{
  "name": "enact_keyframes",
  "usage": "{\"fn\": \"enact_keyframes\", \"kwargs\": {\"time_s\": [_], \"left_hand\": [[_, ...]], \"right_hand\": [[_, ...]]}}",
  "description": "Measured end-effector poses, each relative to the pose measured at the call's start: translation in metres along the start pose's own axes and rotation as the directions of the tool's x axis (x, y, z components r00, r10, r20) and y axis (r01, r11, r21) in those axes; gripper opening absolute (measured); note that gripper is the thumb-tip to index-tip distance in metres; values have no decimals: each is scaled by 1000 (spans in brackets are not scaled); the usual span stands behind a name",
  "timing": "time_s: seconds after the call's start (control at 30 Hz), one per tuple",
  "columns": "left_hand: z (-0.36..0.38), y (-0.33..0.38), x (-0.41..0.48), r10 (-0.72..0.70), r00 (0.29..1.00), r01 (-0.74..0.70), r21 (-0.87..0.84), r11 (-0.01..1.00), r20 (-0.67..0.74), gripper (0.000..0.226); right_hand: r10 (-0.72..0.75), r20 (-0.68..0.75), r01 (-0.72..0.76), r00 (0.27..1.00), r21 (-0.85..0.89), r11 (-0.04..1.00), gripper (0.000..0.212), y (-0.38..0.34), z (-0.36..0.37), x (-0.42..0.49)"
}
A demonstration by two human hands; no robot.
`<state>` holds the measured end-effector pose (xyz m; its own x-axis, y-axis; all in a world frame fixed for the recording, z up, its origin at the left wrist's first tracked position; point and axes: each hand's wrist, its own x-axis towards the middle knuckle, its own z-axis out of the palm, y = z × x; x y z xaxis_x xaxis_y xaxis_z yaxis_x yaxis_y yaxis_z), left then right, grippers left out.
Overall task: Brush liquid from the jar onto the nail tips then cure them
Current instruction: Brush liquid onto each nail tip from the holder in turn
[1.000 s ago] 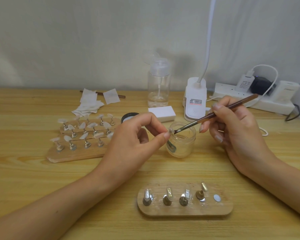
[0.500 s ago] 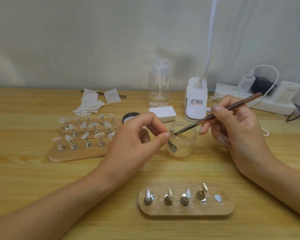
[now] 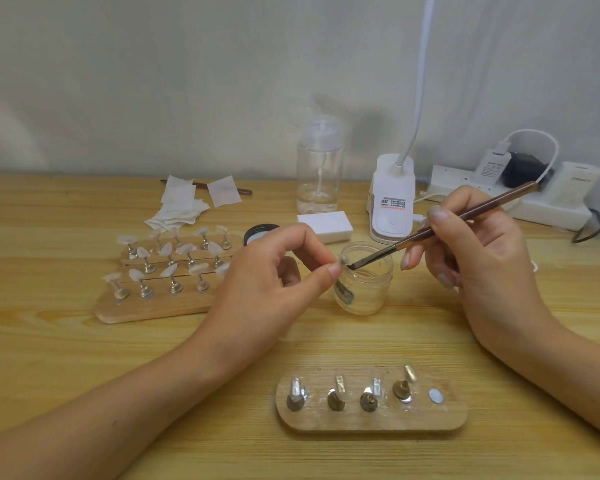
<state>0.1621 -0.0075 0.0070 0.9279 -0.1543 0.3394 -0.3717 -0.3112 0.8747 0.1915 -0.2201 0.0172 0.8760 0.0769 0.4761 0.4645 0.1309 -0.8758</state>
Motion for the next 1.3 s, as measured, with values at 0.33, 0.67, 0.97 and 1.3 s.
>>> {"fn": "enact_keyframes", "kwargs": {"time_s": [0.33,0.67,0.97,1.3], "left_hand": [[0,-1,0,29,1000,-29,20,999,-6,10],[-1,-3,1,66,998,-66,43,997,3,10],[-1,-2,1,72,997,-71,52,996,-8,12],[0,-1,2,83,997,-82,69,994,-12,12]], "right_hand": [[24,29,-25,999,31,999,20,0,0,0],[39,27,-41,999,63,997,20,0,-1,1],[85,-1,-84,996,81,993,22,0,-1,3],[134,28,-136,991,98,986,25,0,-1,3]]}}
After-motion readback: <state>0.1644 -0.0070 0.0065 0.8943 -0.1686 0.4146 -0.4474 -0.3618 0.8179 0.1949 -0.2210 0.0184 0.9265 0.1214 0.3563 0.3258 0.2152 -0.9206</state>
